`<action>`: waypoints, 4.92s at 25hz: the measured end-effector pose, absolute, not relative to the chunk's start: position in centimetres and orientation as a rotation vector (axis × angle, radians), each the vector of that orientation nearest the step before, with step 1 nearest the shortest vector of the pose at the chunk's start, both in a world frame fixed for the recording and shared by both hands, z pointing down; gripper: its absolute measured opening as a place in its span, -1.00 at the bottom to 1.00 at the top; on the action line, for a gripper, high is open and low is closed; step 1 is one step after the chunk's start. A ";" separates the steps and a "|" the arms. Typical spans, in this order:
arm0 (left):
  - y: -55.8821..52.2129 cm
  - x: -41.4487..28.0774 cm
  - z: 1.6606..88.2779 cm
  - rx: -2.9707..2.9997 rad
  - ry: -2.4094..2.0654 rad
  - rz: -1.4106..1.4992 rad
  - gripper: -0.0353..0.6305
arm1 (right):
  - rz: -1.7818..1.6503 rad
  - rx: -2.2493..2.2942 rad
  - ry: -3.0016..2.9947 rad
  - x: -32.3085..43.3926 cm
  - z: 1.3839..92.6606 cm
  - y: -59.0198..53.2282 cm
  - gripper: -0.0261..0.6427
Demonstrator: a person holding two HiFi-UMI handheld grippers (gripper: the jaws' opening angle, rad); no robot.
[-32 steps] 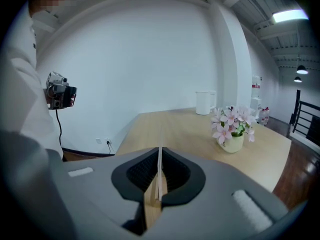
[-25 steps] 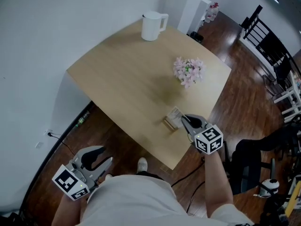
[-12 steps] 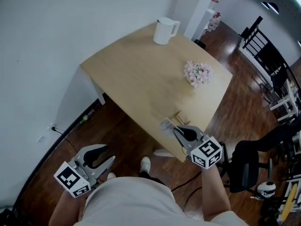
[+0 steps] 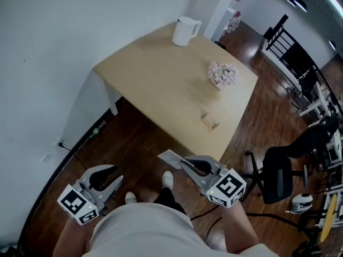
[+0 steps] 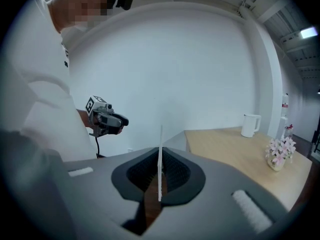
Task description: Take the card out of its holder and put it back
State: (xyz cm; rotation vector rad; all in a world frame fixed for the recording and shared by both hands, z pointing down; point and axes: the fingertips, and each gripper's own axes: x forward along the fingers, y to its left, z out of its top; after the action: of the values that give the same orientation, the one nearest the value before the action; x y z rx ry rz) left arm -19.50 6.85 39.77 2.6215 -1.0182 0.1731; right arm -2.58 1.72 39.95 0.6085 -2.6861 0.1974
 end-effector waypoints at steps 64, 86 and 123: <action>-10.6 0.9 41.4 2.541 -1.063 0.309 -0.47 | 0.407 0.792 -2.529 23.6 57.7 -28.1 -0.86; -7.6 -2.2 40.6 2.548 -1.041 0.321 -0.47 | 0.309 0.945 -2.492 24.0 56.6 -27.6 -0.66; 14.5 -11.3 39.2 2.848 -0.208 0.234 -0.47 | 0.272 1.749 -2.106 9.2 41.2 24.3 -0.62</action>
State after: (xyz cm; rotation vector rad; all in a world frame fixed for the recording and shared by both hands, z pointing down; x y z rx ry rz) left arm -11.28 14.46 39.23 2.8480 -0.2081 0.2342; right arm 9.17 24.26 41.19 1.7492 -2.1060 0.2721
